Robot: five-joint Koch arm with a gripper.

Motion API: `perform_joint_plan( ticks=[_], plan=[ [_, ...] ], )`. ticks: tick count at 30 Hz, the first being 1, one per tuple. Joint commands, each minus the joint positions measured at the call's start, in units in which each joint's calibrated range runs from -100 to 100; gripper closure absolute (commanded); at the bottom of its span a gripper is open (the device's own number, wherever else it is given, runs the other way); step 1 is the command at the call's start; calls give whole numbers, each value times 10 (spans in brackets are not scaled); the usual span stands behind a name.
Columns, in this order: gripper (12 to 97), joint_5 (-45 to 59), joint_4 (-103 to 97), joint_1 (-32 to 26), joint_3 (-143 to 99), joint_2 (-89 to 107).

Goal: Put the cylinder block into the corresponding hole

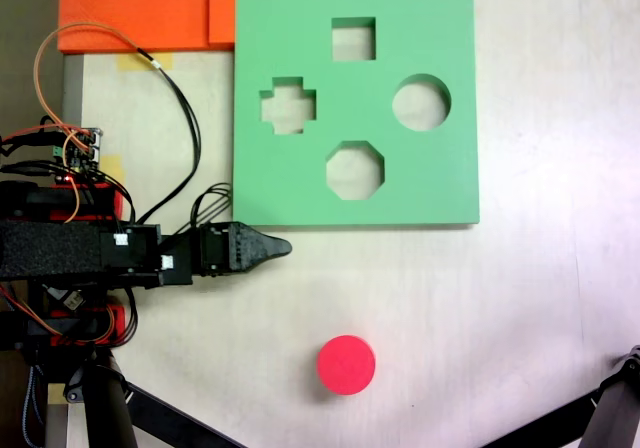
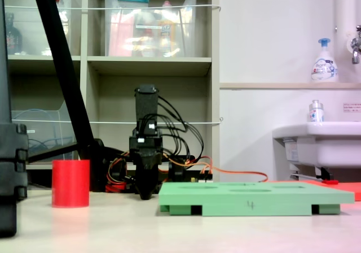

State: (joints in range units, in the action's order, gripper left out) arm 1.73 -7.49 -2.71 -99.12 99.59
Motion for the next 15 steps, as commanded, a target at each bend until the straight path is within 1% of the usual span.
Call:
perform_joint_plan(
  ticks=[1,7,9,11,12,15],
  plan=[
    [601,2,59,-3,-9,4],
    [601,-8,59,1,-9,4],
    [588,-23,58,23,-9,4],
    [580,-32,9,31,-9,4],
    [580,-56,-32,31,-9,4],
    [581,-201,-178,30,-9,4]
  ],
)
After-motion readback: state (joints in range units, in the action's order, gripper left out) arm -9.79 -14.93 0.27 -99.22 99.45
